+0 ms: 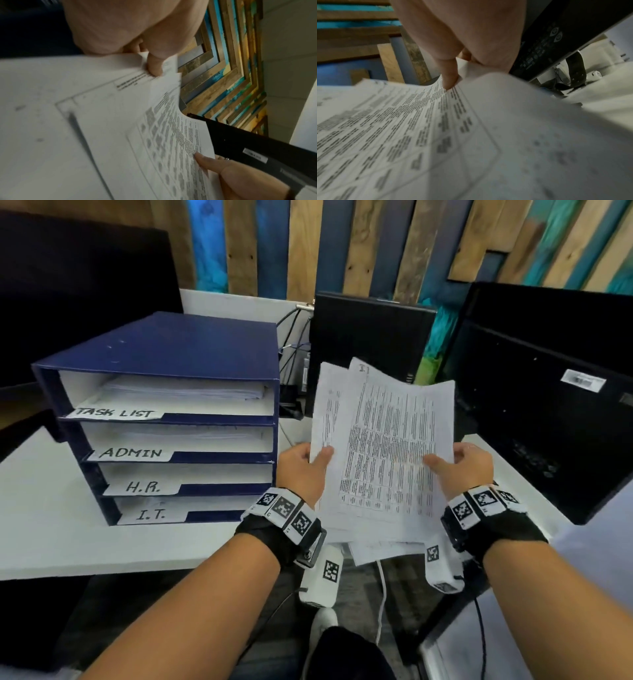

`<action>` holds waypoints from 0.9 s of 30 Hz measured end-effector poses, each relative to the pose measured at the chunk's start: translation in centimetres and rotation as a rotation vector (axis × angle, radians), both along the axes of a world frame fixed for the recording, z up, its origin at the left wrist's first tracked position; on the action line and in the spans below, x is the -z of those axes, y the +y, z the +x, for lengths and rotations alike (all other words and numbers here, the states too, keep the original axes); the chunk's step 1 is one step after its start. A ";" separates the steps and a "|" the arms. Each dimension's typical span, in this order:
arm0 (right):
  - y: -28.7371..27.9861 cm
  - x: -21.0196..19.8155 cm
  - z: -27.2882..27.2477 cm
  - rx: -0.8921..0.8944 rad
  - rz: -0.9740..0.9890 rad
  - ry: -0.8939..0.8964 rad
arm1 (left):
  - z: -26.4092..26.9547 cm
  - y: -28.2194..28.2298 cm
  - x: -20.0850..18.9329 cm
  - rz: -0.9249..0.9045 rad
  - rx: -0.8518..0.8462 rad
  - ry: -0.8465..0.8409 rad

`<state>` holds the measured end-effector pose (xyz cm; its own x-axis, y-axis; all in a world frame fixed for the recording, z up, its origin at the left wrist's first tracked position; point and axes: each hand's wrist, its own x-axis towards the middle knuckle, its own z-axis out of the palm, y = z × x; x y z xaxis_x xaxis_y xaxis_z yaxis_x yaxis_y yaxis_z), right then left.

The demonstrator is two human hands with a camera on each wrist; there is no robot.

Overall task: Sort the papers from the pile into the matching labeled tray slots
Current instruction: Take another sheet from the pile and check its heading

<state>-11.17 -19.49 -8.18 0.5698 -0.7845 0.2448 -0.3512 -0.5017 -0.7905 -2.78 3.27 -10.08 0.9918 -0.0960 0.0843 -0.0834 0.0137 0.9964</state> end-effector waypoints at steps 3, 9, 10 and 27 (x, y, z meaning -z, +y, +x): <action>-0.4 0.4 -0.7 0.028 -0.008 0.073 | 0.4 -0.2 0.5 0.131 0.002 -0.040; -0.1 2.5 -0.6 -0.076 -0.024 0.440 | 1.8 -1.2 2.9 0.477 0.111 0.138; 0.3 2.7 -0.5 -0.098 -0.039 0.465 | 2.1 -1.3 3.2 0.473 0.120 0.170; 0.8 1.9 0.3 -0.079 0.120 0.300 | 0.3 -0.8 3.5 0.243 0.044 -0.024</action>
